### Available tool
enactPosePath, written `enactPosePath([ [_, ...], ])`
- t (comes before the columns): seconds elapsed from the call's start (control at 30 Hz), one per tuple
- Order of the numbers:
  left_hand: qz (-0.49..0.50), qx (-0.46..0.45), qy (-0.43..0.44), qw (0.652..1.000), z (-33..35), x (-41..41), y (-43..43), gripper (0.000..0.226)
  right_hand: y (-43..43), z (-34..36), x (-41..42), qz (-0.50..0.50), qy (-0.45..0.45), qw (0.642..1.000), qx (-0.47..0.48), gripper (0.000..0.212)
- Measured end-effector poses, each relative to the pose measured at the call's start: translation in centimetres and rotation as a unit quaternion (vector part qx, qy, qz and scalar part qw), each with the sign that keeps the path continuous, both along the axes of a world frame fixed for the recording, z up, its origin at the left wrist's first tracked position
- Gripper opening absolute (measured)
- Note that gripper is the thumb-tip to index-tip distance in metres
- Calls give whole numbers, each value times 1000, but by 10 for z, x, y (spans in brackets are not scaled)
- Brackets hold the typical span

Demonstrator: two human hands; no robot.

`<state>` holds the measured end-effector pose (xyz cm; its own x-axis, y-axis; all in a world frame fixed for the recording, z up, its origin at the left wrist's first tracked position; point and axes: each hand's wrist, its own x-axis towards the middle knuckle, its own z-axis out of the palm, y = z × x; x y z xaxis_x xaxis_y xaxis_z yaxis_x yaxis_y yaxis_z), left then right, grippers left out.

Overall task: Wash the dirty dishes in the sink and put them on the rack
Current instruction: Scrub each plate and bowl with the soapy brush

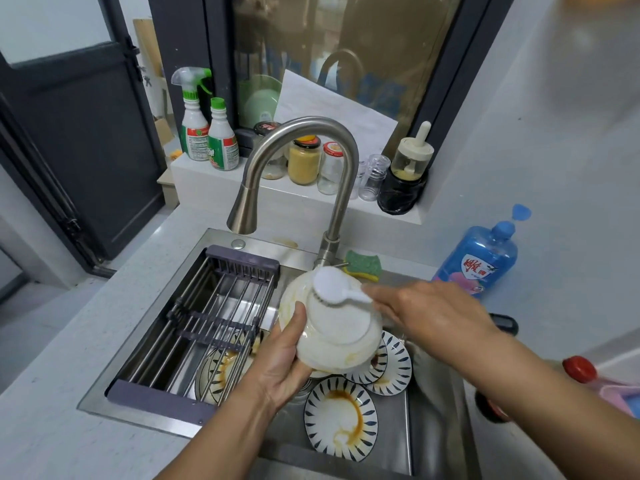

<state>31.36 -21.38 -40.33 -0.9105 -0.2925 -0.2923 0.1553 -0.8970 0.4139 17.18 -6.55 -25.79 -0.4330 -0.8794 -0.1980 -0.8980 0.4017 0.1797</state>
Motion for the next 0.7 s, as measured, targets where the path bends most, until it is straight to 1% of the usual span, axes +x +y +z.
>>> enactPosePath([
  [0.03,10,-4,4,1000,1,0,-1,101,2,3,-5,-20,-10,1000,0,51],
  [0.1,25,-6,4,1000,2,0,-8,99,12,9,-8,-38,-25,999,23,67],
  [0.13,29,-9,1,1000,3,0,-11,94,14,11,-5,-37,-40,998,36,63],
  [0.2,24,-17,-10,1000,5,-2,-11,82,14,9,6,-22,-67,997,37,45],
  [0.27,15,-21,-19,999,2,-3,-6,79,5,3,14,-9,-69,997,29,44],
  [0.33,11,-17,-15,1000,0,-2,-2,82,-4,2,10,-28,-44,998,31,42],
  [0.4,19,-24,-16,999,1,-2,-4,81,-1,7,1,-55,-32,998,28,38],
  [0.47,30,-27,-22,999,1,-3,-10,78,11,10,-3,-66,-59,995,35,35],
  [0.57,29,-19,-35,999,2,-3,-12,68,18,5,12,-61,-115,990,46,37],
  [0.63,14,-18,-47,999,2,-5,-1,60,12,-5,11,-53,-109,993,15,38],
  [0.7,6,-9,-48,999,0,-5,9,53,4,-15,1,-72,-86,994,-14,37],
])
